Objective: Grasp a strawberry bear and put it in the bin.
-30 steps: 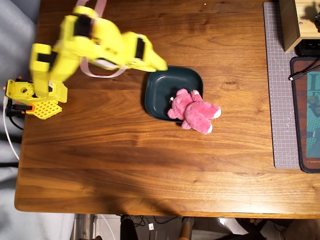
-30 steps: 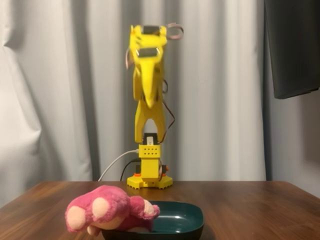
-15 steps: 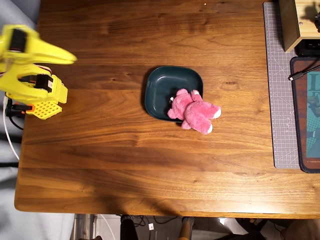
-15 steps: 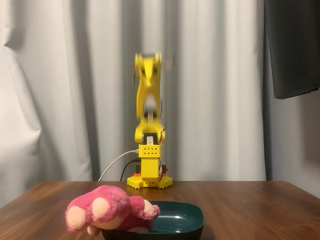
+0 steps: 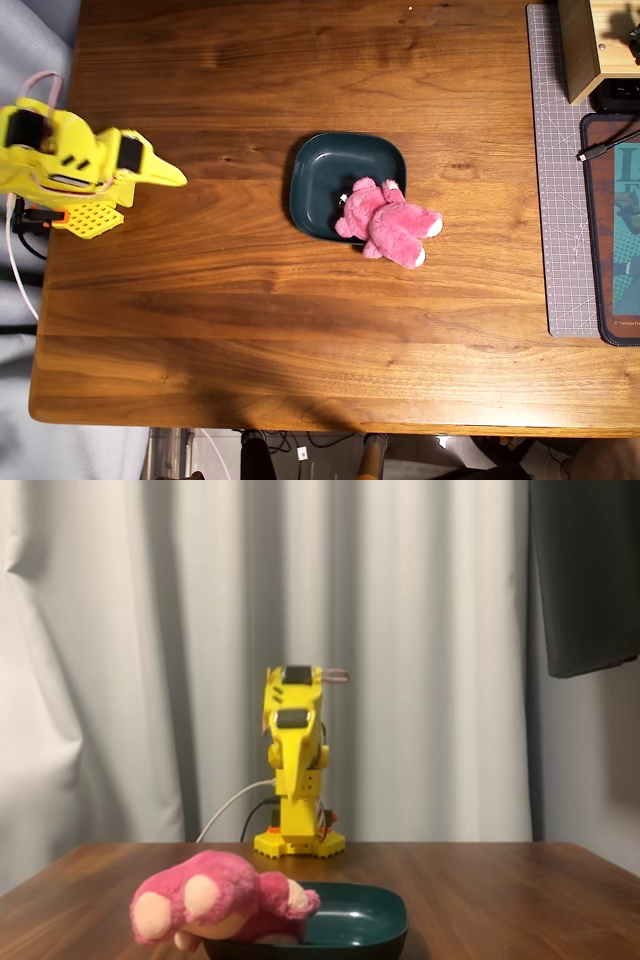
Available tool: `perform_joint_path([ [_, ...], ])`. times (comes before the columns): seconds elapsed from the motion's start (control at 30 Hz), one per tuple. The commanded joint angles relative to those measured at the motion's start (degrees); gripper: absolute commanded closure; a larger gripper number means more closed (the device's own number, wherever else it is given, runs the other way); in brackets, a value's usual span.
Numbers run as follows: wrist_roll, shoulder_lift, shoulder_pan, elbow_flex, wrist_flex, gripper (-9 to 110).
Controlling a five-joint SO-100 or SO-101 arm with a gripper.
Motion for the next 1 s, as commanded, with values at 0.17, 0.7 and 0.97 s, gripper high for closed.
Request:
perform_joint_path([
  [0.17, -0.18, 1.67, -1.85, 7.29, -4.13, 102],
  [0.7, -0.44, 1.67, 0.44, 7.47, -4.22, 102],
  [0.97, -0.44, 1.67, 0.88, 7.47, -4.22, 102],
])
